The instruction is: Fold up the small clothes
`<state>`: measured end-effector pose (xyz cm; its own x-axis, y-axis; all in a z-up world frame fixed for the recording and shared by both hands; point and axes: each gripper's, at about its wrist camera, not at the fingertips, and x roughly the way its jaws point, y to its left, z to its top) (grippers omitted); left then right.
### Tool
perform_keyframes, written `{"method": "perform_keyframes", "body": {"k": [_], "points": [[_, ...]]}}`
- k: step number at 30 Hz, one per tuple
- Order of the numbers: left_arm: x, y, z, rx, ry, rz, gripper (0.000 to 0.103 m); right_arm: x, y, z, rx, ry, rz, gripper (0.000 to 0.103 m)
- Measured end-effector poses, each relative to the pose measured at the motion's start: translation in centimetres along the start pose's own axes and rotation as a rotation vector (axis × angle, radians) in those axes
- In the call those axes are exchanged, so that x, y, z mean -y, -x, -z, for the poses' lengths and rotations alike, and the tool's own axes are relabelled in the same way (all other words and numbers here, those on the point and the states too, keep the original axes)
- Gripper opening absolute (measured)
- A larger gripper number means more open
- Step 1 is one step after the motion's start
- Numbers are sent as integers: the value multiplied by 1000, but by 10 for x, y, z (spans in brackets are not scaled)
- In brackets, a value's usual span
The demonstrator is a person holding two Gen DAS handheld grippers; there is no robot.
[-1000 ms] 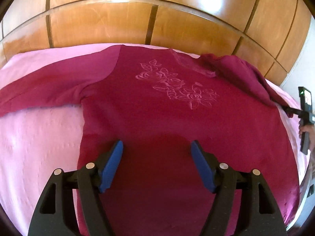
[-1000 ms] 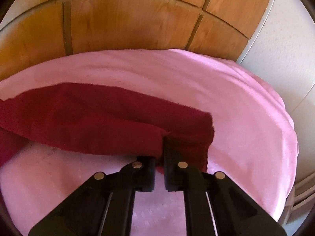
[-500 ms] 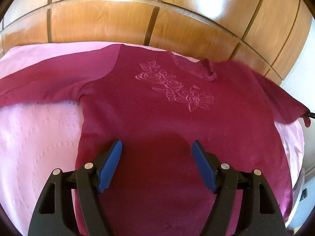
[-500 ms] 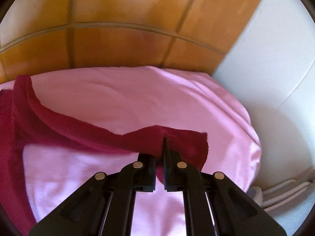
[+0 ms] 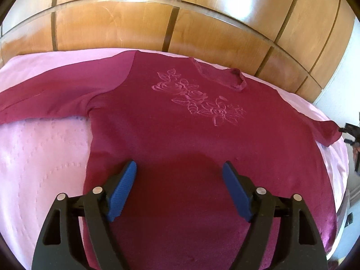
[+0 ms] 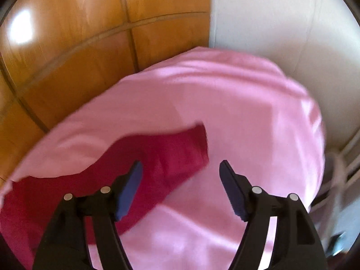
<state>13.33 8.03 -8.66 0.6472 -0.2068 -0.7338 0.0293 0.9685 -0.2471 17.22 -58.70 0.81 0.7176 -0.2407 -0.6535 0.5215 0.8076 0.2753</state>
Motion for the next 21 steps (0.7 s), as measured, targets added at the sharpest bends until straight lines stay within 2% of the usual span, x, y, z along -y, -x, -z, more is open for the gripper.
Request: {"method": "perform_keyframes", "body": {"k": [3,4,7,9,11,15,19,21], "points": [[2,-1,0,-4,-13,-7,80,23,-2,34,-62,-160,-219,57],[3,-1,0,-6,-15,-8,80,23,-5,42,-79,-191,-270,50],[4,0,0,-7,-19,-16,80,12,-26,58,-137,-218,-394,45],[5,0,0,-8,-23,-22,80,-7,-44,62,-148,-225,-418,45],[5,0,0,-8,-27,-26,80,-10,-49,60,-137,-237,-413,46],[5,1,0,-8,-28,-28,81,-4,-69,46,-86,-366,-418,46],[5,0,0,-10,-35,-27,83,5,-74,31,-52,-454,-449,58],[7,-1,1,-13,-43,-32,84,6,-74,28,-52,-461,-455,59]]}}
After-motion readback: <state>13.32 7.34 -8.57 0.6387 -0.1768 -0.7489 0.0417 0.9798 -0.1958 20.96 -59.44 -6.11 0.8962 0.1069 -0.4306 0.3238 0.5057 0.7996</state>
